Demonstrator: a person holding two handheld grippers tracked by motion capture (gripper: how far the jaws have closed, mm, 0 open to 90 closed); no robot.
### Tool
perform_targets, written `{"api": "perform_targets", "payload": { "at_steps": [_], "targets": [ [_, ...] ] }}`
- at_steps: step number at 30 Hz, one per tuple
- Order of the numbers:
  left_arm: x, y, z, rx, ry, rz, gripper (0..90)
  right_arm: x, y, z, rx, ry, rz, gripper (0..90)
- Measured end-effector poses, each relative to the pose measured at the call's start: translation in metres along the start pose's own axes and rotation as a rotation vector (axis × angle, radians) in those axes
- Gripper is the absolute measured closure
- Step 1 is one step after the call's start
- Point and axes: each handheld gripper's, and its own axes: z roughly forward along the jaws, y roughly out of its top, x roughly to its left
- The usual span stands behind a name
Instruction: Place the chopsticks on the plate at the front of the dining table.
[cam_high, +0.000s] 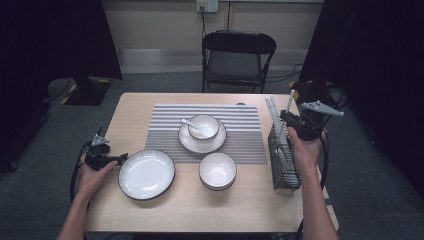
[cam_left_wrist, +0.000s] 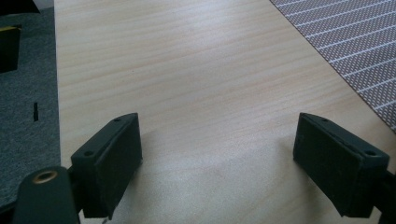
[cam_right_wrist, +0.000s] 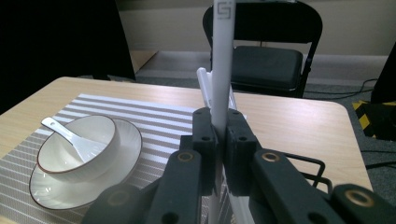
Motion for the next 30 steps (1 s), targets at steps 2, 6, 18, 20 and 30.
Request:
{"api": "perform_targets", "payload": {
  "at_steps": [2, 6, 18, 20, 30],
  "targets": [
    [0.000, 0.000, 0.000, 0.000, 0.000, 0.000, 15.0, -0.001, 0.000, -0.002, -0.011, 0.002, 0.003, 85.2],
    [0.000, 0.000, 0.000, 0.000, 0.000, 0.000, 15.0, -0.002, 0.001, -0.003, -0.028, 0.007, 0.000, 85.2],
    [0.000, 0.000, 0.000, 0.000, 0.000, 0.000, 15.0, -0.004, 0.005, 0.000, -0.056, 0.026, 0.011, 85.2],
    [0.000, 0.000, 0.000, 0.000, 0.000, 0.000, 15.0, -0.003, 0.006, 0.000, -0.056, 0.025, 0.007, 85.3],
    [0.000, 0.000, 0.000, 0.000, 0.000, 0.000, 15.0, 0.001, 0.014, -0.004, -0.067, 0.023, -0.008, 85.3]
  ]
}}
